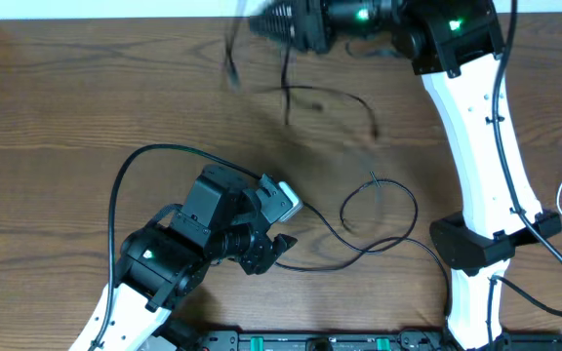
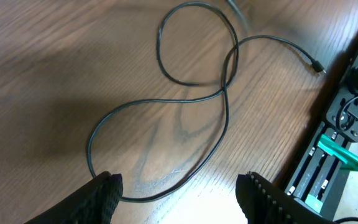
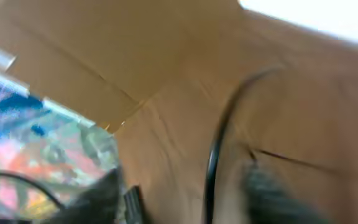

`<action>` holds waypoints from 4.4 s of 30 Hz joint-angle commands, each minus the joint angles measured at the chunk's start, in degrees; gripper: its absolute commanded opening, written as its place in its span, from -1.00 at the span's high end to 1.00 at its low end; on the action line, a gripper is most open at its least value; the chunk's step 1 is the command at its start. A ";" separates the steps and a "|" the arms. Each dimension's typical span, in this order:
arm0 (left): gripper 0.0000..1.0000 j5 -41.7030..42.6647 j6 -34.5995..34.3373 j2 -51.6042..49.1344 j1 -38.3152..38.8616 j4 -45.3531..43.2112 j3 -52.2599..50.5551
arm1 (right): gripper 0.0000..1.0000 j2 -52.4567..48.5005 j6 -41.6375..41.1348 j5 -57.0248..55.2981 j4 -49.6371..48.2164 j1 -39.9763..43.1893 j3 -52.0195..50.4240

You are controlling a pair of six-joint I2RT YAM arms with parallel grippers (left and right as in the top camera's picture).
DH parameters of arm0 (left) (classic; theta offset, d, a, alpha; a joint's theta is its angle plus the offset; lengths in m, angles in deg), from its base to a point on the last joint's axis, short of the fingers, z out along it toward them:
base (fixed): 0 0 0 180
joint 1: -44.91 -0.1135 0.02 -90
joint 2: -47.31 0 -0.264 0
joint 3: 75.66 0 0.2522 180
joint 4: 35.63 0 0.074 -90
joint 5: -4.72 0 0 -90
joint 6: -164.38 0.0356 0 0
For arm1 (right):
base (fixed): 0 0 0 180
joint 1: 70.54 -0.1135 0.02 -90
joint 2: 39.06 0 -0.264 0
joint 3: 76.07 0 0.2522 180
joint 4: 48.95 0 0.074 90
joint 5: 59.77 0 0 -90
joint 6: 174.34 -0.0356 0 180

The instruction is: Untangle cables

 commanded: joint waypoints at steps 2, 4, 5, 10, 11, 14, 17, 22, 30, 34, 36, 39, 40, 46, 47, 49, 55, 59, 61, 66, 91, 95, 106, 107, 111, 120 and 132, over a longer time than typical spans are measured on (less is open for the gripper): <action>-0.29 -0.48 -0.74 -0.09 -0.28 0.13 0.46 | -0.99 -0.07 -0.22 -24.33 13.66 0.20 0.22; -0.29 -0.46 -0.76 -0.09 -0.28 0.11 0.46 | -0.99 -0.07 -0.31 -36.92 20.72 0.09 0.22; -0.29 -0.48 -0.76 -0.09 -0.28 0.11 0.46 | -0.98 -0.07 -0.94 -41.24 23.21 0.07 0.22; -0.29 -0.63 -0.74 -0.09 -0.31 -0.09 0.46 | -0.98 -0.07 -3.67 -51.56 28.89 0.28 -0.26; -0.29 -1.88 -0.81 -0.09 -0.31 -0.22 0.46 | -0.99 -0.07 -3.72 -51.19 28.89 0.28 -0.57; -0.20 -11.78 -6.16 -0.35 -0.31 -0.68 0.46 | -0.98 -0.07 -4.20 -50.64 28.87 0.09 -2.23; -0.18 -23.61 -14.99 -2.16 -0.31 -1.42 0.44 | -0.99 -0.07 -4.74 -51.78 28.89 0.09 -4.11; -0.18 -31.06 -23.80 -7.74 -0.31 -1.38 0.42 | -0.99 1.31 -12.33 -56.11 28.63 0.42 -4.15; -0.18 -34.75 -30.99 -18.64 -0.31 -1.42 0.42 | -0.99 2.01 -12.35 -48.02 28.92 -0.09 -8.04; -0.18 -34.77 -30.95 -19.26 -0.31 -1.09 0.42 | -0.98 2.01 -13.64 -48.33 28.92 -2.21 -16.68; -0.19 -34.77 -30.91 -19.21 -0.31 -0.92 0.42 | -0.99 2.29 -11.93 -48.76 28.92 -2.84 -21.59; -0.19 -34.77 -29.35 -19.21 -0.31 -0.20 0.42 | -0.99 5.46 -11.63 -51.67 28.92 -4.28 -33.05; -0.19 -34.77 -28.70 -19.21 -0.31 -0.11 0.42 | -0.99 6.62 -11.61 -52.41 28.92 -4.68 -35.23; -0.20 -34.75 -28.37 -19.21 -0.31 -0.28 0.42 | -0.98 19.82 -10.43 -56.08 28.89 -8.83 -51.67; -0.20 -34.75 -28.37 -19.21 -0.31 -0.26 0.42 | -0.99 22.34 -10.45 -56.11 28.89 -9.79 -54.66; -0.20 -34.75 -28.35 -19.21 -0.31 -0.31 0.42 | -0.99 26.34 -9.38 -56.08 28.35 -11.41 -59.49; -0.20 -34.75 -26.93 -19.21 -0.31 -0.28 0.42 | -0.98 34.56 5.62 -50.95 19.41 -19.02 -75.56; -0.21 -34.73 -25.92 -19.19 -0.31 -0.28 0.42 | -0.99 34.91 19.65 -50.93 8.79 -24.50 -87.19; -0.21 -34.73 -25.64 -19.19 -0.31 -0.28 0.42 | -0.99 34.91 23.67 -50.90 4.31 -25.68 -91.34; -0.21 -34.75 -24.44 -19.06 -0.31 -0.35 0.42 | -0.99 34.91 26.80 -52.00 -2.54 -26.49 -97.81; -0.30 -12.17 -24.00 -5.81 -36.83 1.66 0.42 | -0.94 34.88 33.94 -54.55 -23.71 -14.14 -108.37; -0.29 -12.17 -24.00 -5.81 -36.83 1.66 0.42 | -0.89 34.88 33.92 -50.69 -23.91 -11.52 -109.77; -0.30 -12.17 -24.00 -5.81 -36.83 1.62 0.42 | -0.75 34.56 33.86 -44.41 -27.06 -11.50 -111.40; -0.31 -12.17 -24.00 -5.81 -36.83 1.64 0.42 | -0.74 34.56 33.83 -43.58 -27.65 -11.50 -111.80; -0.30 -12.15 -24.02 -5.81 -36.83 1.64 0.42 | -0.72 34.56 33.18 -42.05 -30.40 -11.50 -114.09; -0.31 -12.15 -24.02 -5.81 -36.83 1.64 0.42 | -0.64 34.56 31.63 -40.54 -34.29 -11.50 -119.14; -0.31 -12.15 -24.02 -5.81 -36.83 1.66 0.42 | -0.41 34.56 28.74 -40.61 -39.10 -11.50 -123.19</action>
